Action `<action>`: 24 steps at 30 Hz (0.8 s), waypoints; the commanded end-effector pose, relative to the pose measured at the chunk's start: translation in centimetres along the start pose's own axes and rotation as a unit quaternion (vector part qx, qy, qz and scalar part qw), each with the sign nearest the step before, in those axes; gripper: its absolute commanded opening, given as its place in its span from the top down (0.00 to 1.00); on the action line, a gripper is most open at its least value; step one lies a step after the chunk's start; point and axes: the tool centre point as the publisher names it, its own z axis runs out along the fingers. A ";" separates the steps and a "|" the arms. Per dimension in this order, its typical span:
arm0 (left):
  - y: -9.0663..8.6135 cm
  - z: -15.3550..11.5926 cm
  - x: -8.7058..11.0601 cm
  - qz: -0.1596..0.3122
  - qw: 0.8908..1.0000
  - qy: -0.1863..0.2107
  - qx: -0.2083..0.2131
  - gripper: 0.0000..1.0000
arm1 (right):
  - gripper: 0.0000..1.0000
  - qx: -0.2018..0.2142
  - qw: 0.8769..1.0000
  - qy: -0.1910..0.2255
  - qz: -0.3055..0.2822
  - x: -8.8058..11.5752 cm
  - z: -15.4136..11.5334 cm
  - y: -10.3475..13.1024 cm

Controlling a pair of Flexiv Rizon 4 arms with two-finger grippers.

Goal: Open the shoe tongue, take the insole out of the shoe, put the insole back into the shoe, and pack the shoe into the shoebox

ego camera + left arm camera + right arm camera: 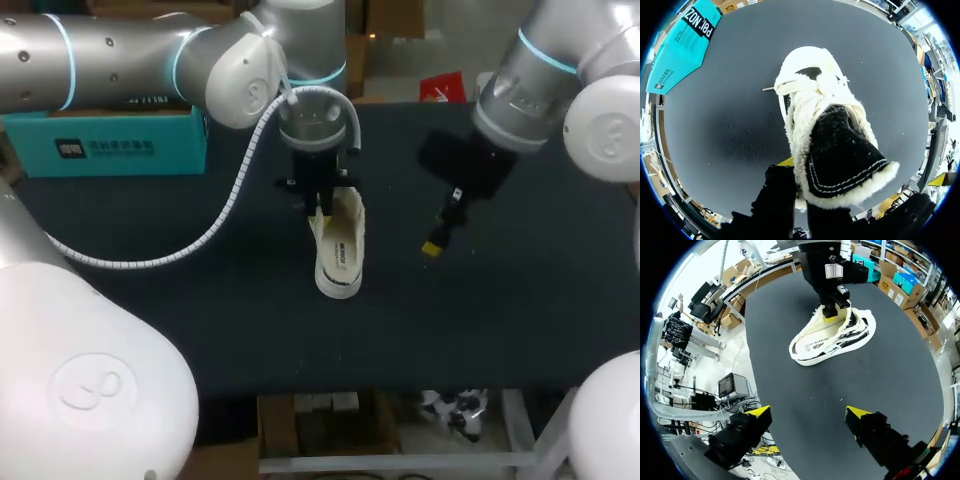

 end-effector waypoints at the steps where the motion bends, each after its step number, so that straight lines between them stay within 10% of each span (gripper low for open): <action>1: 1.1 -0.7 -0.4 0.023 0.999 0.011 0.026 1.00 | 0.00 -0.001 1.000 -0.004 0.001 0.2 0.1 -0.2; 15: 0.0 -3.6 -3.2 0.231 0.968 0.003 0.096 1.00 | 0.00 0.073 0.965 0.010 -0.250 -0.7 -2.2 -3.2; 24: -1.1 -8.0 -4.8 0.356 0.921 -0.010 0.157 1.00 | 0.00 0.088 0.961 0.013 -0.261 -1.0 -2.1 -3.2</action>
